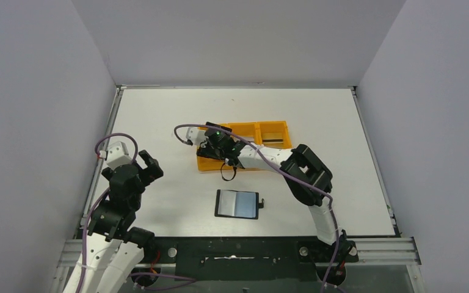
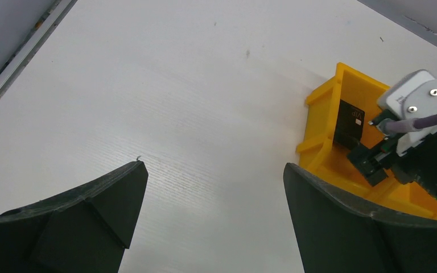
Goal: Take the credit cards out of the card holder
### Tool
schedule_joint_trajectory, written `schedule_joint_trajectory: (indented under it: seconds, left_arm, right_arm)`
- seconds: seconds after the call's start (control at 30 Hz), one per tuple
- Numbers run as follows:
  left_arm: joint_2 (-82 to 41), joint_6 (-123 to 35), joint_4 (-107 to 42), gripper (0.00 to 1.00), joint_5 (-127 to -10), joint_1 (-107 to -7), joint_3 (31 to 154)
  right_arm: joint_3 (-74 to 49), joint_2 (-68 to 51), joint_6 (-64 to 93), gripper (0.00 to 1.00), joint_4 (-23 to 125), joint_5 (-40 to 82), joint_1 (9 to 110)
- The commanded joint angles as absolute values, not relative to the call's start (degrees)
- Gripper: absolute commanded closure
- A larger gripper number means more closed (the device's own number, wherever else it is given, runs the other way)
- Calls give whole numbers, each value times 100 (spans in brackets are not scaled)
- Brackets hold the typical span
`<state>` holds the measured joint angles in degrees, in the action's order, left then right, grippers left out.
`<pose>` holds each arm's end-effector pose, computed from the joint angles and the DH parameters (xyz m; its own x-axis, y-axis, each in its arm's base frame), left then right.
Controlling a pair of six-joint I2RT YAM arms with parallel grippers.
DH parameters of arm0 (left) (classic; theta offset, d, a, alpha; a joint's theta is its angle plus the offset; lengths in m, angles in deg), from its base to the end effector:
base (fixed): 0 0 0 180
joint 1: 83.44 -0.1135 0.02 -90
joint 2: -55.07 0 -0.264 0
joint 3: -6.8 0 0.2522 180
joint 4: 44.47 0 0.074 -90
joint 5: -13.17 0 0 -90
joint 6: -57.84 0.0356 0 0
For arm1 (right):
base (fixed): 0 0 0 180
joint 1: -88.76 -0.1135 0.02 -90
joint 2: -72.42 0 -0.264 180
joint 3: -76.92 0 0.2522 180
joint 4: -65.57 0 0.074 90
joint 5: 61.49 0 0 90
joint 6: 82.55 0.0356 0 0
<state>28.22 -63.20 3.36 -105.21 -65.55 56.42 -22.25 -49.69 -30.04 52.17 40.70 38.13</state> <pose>0.1122 -0.0184 0.2857 -0.2734 -0.3884 -0.8800 -0.3274 0.8978 -0.2946 0.3104 0.3665 0.1743 0.0960 -0.8209 -0.5630 -0.7427 0.3175 -0.5895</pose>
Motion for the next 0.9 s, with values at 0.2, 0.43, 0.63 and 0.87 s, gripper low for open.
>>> schedule_joint_trajectory:
  seconds: [0.2,0.43,0.63,0.87]
  left_arm:
    - [2726,-6274,143,8,-10466,-6595,5863]
    - [2549,-6202,48,8,-10289,-6620,5844]
    - [2361,-6147,-32,7,-10145,-6663,5844]
    - [2144,-6081,-150,7,-9905,-6808,5844]
  right_arm:
    - [-902,-2493,-1542,19,6813,4329,3849]
    - [1146,-171,1065,2,6872,5759,3874]
    - [2187,992,3746,1,5231,4795,3946]
    - [3025,835,6119,8,4556,4238,3385]
